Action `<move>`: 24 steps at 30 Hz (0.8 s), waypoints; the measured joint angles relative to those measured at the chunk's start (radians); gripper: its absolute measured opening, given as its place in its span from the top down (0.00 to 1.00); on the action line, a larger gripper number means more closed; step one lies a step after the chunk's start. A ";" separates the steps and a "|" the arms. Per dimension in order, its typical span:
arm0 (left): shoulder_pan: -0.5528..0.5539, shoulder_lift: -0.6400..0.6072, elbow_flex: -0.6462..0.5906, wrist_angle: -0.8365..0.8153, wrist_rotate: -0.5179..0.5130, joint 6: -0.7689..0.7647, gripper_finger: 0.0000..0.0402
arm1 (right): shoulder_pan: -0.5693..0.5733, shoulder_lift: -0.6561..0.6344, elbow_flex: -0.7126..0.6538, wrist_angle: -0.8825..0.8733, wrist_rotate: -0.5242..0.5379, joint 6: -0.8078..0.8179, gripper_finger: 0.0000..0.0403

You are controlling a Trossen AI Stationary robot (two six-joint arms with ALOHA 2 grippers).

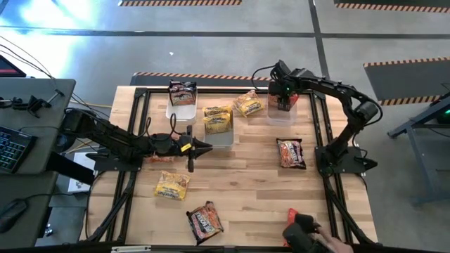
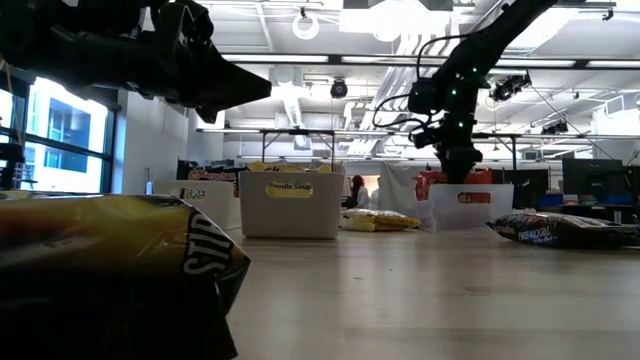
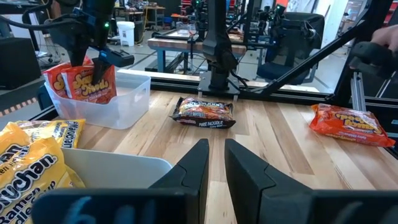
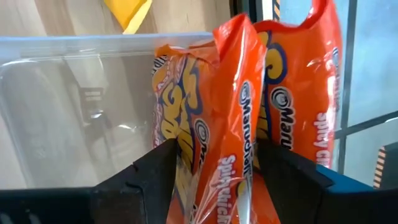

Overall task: Sort Maruchan noodles
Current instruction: Put the bottom left orange noodle pack into the transparent bin

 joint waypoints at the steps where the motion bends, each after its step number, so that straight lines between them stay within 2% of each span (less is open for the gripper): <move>1: 0.000 0.000 0.000 0.000 0.000 0.000 0.90 | 0.004 -0.004 0.000 0.000 0.003 0.000 0.46; 13: 0.000 0.000 0.000 -0.004 0.000 0.000 0.90 | 0.028 -0.121 0.000 -0.011 0.008 0.025 0.46; 18: 0.000 0.000 0.000 -0.005 0.000 0.000 0.90 | 0.047 -0.198 0.000 -0.017 0.022 0.097 0.47; 21: 0.000 0.000 0.000 -0.005 0.000 0.000 0.90 | 0.048 -0.238 0.000 -0.052 0.023 0.138 0.52; 24: 0.000 0.000 0.000 -0.005 0.000 0.000 0.90 | 0.042 -0.243 0.000 -0.117 0.001 0.209 0.62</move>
